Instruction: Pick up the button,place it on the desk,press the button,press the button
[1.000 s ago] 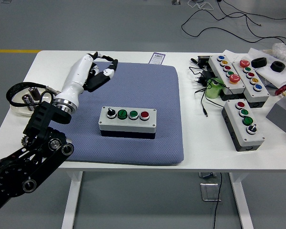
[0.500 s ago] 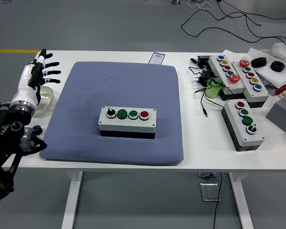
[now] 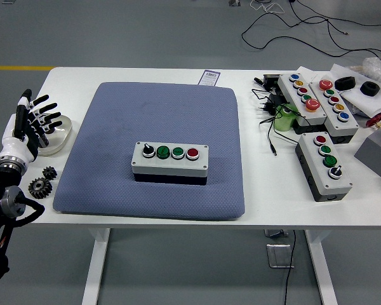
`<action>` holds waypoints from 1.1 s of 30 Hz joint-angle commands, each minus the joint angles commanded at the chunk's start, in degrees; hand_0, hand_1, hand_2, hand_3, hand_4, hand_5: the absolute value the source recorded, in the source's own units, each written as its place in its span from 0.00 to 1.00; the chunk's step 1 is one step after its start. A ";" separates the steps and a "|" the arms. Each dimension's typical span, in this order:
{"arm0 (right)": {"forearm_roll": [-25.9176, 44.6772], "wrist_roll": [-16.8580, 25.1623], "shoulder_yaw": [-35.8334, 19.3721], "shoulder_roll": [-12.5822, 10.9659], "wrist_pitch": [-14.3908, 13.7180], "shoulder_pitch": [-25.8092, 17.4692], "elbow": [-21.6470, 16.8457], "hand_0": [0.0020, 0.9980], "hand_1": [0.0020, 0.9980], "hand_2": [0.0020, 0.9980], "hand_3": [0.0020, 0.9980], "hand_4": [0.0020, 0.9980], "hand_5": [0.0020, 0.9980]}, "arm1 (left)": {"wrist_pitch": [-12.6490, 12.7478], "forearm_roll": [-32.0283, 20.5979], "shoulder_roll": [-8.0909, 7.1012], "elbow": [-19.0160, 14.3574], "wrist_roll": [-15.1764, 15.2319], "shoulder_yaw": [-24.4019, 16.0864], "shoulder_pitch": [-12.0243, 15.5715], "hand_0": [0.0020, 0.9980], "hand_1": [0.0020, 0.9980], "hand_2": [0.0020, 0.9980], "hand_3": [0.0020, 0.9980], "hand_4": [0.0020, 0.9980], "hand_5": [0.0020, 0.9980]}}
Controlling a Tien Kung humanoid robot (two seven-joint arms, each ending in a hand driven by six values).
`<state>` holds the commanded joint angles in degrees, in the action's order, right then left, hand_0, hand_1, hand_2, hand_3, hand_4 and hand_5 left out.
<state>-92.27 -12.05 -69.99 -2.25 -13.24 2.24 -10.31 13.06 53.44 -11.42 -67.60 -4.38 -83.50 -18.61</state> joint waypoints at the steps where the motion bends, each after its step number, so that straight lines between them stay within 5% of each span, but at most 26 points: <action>1: -0.03 -0.02 -0.04 0.01 0.01 0.03 0.00 0.67 0.66 0.68 0.62 0.31 0.17 | -0.18 0.02 0.05 0.05 0.07 0.03 -0.02 0.57 0.67 0.72 0.74 0.65 1.00; 21: 1.71 0.28 2.09 -0.23 0.01 1.23 0.00 0.67 0.66 0.68 0.62 0.31 0.17 | -5.46 3.06 0.53 -3.42 3.19 -3.19 1.70 0.59 0.69 0.73 0.74 0.65 1.00; 33: 4.51 0.81 5.02 -0.28 -0.35 1.88 0.00 0.67 0.66 0.68 0.62 0.31 0.17 | -5.19 11.50 0.31 -7.89 4.35 -3.47 2.79 0.61 0.72 0.74 0.74 0.64 1.00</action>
<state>-87.76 -11.24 -64.97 -2.53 -13.59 4.11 -10.31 7.87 64.94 -11.12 -75.49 -0.03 -86.97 -15.82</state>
